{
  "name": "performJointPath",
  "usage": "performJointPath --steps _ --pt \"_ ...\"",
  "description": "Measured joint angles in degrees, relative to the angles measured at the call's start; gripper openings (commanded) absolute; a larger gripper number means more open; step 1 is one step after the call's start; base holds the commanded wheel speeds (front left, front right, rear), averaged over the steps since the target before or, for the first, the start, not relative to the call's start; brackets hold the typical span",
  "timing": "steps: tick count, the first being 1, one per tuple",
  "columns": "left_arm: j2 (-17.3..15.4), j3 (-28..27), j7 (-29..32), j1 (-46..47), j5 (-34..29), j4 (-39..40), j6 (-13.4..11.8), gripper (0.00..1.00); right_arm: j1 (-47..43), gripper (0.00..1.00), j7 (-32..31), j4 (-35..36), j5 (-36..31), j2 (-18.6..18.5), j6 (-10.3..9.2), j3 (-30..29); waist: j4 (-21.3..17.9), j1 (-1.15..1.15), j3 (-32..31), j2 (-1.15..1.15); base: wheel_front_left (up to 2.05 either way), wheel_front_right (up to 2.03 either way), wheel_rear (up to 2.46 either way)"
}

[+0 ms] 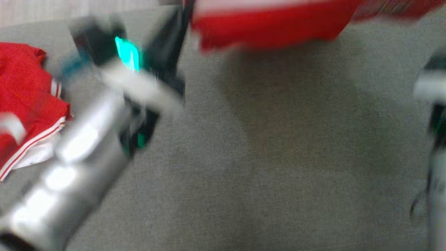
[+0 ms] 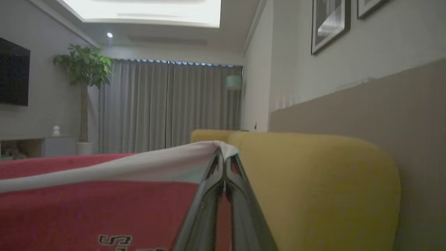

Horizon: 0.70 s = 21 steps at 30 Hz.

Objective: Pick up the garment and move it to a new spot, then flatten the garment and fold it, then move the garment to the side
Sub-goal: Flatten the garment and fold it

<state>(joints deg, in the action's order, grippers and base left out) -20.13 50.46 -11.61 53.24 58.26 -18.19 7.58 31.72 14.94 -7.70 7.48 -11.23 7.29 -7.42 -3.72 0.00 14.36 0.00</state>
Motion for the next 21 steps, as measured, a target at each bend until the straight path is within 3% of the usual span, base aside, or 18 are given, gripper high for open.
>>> performJointPath --steps 4,8,12,17,21 --pt "-1.2 3.44 -1.8 -14.13 -0.3 -1.79 -0.14 0.0 -16.41 0.0 -1.37 1.22 1.51 2.82 0.0 0.05 0.57 -0.01 -1.53 0.0 0.0 0.0 0.0" --pt "-1.42 3.6 -2.35 -27.5 -0.32 -0.45 -4.0 0.0 -30.84 0.0 -4.46 6.8 4.81 6.1 0.0 0.2 0.15 -0.02 -3.01 0.0 0.0 0.0 0.0" --pt "-2.54 2.94 -2.35 -38.68 -0.77 4.45 -7.65 0.0 -43.43 0.0 -9.37 13.86 7.61 7.03 0.0 0.37 -0.4 -0.02 -4.0 0.0 0.0 0.0 0.0" --pt "-4.37 1.45 -2.43 -45.82 -2.03 13.69 -10.9 0.0 -48.58 0.0 -14.18 23.15 7.86 6.83 0.0 -1.55 -0.18 -0.02 -5.73 0.0 0.0 0.0 0.0" --pt "-5.31 -0.73 -2.63 -45.18 -2.96 18.96 -11.15 0.0 -46.89 0.0 -14.69 25.96 8.08 6.78 0.01 -2.85 0.84 -0.01 -7.45 0.0 0.0 0.0 0.0"
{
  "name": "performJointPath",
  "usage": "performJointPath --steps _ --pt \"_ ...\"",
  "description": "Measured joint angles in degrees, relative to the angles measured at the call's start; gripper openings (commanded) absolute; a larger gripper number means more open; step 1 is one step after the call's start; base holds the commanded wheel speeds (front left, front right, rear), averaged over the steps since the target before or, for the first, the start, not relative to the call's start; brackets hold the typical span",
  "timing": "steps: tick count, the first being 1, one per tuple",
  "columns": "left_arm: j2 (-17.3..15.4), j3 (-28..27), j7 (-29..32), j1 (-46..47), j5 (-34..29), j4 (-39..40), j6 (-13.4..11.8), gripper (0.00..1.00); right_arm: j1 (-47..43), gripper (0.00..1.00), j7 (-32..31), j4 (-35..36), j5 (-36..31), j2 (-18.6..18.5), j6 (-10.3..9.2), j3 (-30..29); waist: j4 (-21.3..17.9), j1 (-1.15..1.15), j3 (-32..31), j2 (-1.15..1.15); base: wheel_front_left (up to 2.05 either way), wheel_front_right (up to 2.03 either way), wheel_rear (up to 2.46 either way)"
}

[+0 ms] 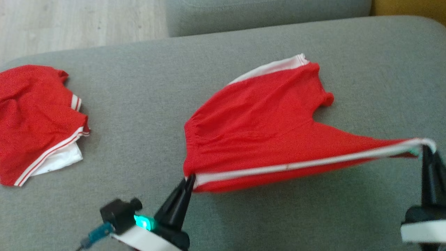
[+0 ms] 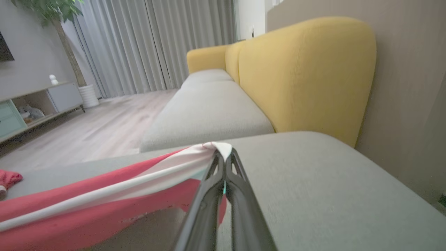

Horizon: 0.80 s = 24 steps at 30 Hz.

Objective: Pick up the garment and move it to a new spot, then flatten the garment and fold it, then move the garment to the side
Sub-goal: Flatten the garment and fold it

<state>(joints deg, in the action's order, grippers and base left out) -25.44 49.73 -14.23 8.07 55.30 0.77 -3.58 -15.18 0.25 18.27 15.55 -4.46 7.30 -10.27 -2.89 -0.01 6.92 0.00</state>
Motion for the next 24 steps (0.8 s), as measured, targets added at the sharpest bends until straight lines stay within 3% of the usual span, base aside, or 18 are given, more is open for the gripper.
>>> performJointPath --steps 3,6,11,15,20,24 --pt "-0.7 -0.89 1.3 3.77 -0.77 2.21 0.59 0.0 5.75 0.0 0.96 0.07 0.0 -0.48 0.0 -0.57 0.53 0.0 -1.03 0.0 0.0 0.0 0.0" --pt "-0.77 -1.68 5.46 13.83 -1.42 1.9 3.94 0.0 18.46 0.0 0.98 -3.52 0.56 -4.23 0.0 -0.52 0.54 0.0 -1.14 0.0 0.0 0.0 0.0" --pt "3.36 -6.22 13.33 37.3 1.9 -7.8 7.84 0.0 44.9 0.0 -0.85 -18.18 3.53 -9.85 0.0 1.62 -0.39 0.02 1.27 0.0 0.0 0.0 0.0" --pt "6.3 -6.64 16.67 55.1 -0.16 -18.61 9.89 0.0 64.27 0.0 -0.03 -31.42 4.25 -12.18 0.0 4.36 -1.2 0.03 5.56 0.0 0.0 0.0 0.0" --pt "10.39 -6.53 10.83 71.95 -5.31 -30.22 10.73 0.0 82.15 0.0 7.71 -42.87 2.37 -14.9 0.0 7.54 -1.73 0.04 11.94 0.0 0.0 0.0 0.0" --pt "12.49 -4.94 5.24 76.47 -5.59 -32.92 10.74 0.0 87.1 0.0 12.12 -46.07 2.2 -16.24 0.0 8.37 -1.58 0.05 14.94 0.0 0.0 0.0 0.0"
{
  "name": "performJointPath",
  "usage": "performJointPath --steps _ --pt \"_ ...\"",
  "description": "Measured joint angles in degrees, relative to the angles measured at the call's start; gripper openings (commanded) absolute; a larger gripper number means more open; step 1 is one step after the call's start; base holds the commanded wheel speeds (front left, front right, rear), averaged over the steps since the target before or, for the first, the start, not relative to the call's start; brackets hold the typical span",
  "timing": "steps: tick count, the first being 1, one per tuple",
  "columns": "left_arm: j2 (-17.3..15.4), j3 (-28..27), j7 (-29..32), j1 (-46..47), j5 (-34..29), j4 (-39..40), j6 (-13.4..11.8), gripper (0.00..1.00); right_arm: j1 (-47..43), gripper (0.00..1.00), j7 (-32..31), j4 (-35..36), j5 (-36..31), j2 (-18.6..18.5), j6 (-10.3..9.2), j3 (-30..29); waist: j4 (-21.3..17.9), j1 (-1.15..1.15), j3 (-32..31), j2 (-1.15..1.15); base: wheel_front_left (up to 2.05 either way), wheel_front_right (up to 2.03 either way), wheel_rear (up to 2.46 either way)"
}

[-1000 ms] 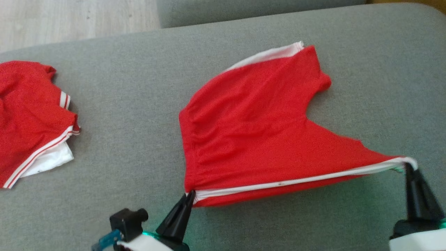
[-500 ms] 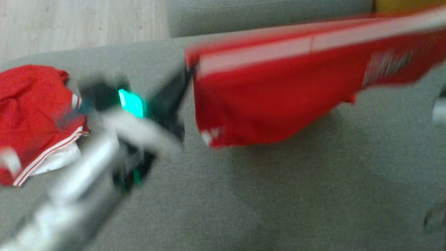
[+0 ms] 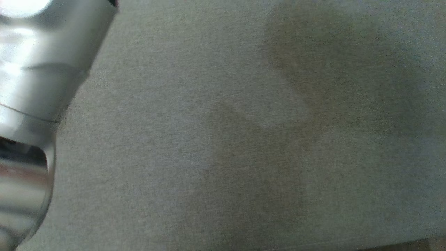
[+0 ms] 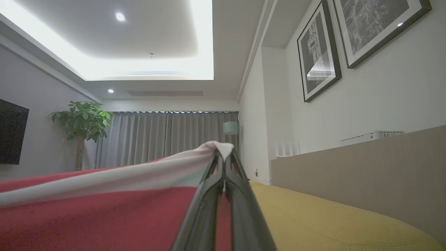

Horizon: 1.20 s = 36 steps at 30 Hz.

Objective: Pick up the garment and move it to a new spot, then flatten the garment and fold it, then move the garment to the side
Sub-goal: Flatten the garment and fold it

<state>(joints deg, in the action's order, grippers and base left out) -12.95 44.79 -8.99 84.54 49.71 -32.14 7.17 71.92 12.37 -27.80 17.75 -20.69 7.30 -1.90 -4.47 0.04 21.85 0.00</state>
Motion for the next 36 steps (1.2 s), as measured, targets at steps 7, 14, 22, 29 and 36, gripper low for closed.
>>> performJointPath --steps 7,14,22,29,36 --pt "-2.13 7.6 -4.92 -7.72 5.89 2.14 0.42 0.0 -8.4 0.0 2.01 2.9 4.45 -2.56 0.0 1.35 1.69 -0.05 -0.64 0.0 0.0 0.0 0.0" --pt "-4.88 16.75 -5.45 -29.94 5.69 6.21 0.42 0.0 -42.27 0.0 -3.61 12.66 7.17 -2.5 0.0 -0.13 2.44 -0.05 -4.43 0.0 0.0 0.0 0.0" --pt "-5.52 16.4 -5.45 -58.4 -0.7 12.25 -2.99 0.0 -75.26 0.0 -9.65 33.09 10.23 5.08 0.02 -10.18 1.15 -0.05 -8.79 0.0 0.0 0.0 0.0" --pt "-8.17 13.49 -5.45 -70.37 -1.48 22.49 -8.04 0.0 -91.67 0.0 -17.01 48.9 9.93 10.06 0.25 -16.84 0.11 -0.05 -10.67 0.01 0.0 0.0 0.0" --pt "-8.13 10.61 -3.45 -68.25 1.0 27.09 -9.17 0.0 -84.36 0.0 -20.13 48.6 4.5 9.93 0.25 -16.4 2.35 -0.04 -10.88 0.01 0.0 0.0 0.0"
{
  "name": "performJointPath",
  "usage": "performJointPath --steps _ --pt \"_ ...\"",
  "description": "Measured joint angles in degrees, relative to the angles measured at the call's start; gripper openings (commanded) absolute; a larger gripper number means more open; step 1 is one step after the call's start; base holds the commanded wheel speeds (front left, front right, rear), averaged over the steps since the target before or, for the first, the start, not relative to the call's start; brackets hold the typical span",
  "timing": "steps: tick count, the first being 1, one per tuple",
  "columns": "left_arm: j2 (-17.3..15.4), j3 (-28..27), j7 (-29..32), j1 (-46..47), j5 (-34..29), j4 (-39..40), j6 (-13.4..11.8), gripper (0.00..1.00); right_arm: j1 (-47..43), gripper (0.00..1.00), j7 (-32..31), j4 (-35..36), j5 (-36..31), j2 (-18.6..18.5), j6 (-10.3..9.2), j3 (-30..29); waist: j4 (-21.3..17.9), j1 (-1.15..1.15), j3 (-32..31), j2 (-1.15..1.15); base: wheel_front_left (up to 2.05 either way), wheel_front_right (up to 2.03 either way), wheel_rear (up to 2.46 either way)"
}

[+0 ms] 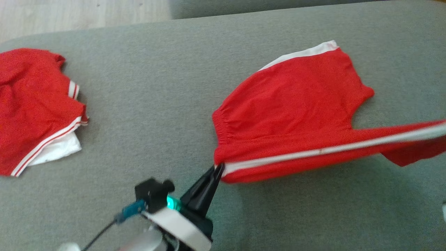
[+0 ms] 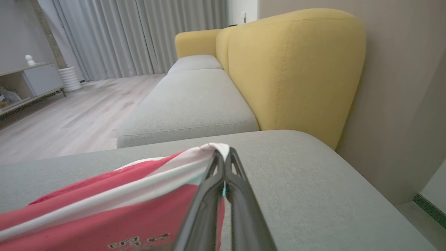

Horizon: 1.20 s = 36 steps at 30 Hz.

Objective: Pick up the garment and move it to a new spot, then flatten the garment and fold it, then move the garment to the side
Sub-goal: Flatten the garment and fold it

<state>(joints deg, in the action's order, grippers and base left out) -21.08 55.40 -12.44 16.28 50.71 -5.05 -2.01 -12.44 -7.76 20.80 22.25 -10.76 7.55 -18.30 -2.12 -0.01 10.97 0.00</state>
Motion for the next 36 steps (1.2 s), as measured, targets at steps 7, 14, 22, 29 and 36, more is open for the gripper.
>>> performJointPath --steps 7,14,22,29,36 --pt "4.2 -2.15 5.66 9.07 4.19 -3.66 0.59 0.0 14.59 0.0 -2.31 -10.36 -3.28 -5.06 -0.01 4.14 3.68 0.01 2.43 0.0 0.0 0.0 0.0" --pt "8.35 -3.72 9.51 17.34 7.31 -9.81 3.38 0.0 27.47 0.0 -4.63 -21.94 -4.39 -11.36 -0.01 8.66 6.96 0.02 6.23 0.0 0.0 0.0 0.0" --pt "14.26 -3.86 13.89 24.25 11.49 -19.51 6.98 0.0 39.71 0.0 -5.68 -37.44 -5.69 -15.01 -0.01 14.34 9.48 0.02 10.1 0.0 0.0 0.0 0.0" --pt "16.04 -3.9 12.91 29.94 11.14 -27.18 7.97 0.04 48.44 0.0 -3.28 -47.42 -6.21 -14.45 -0.01 19.65 9.33 0.01 12.13 0.0 0.0 0.0 0.0" --pt "17.4 -3.14 9.1 32.34 10.13 -32.6 8.66 1.0 52.74 1.0 2.86 -55.38 -5.23 -13.21 -0.01 22.84 8.37 0.02 12.29 0.0 0.0 0.0 0.0"
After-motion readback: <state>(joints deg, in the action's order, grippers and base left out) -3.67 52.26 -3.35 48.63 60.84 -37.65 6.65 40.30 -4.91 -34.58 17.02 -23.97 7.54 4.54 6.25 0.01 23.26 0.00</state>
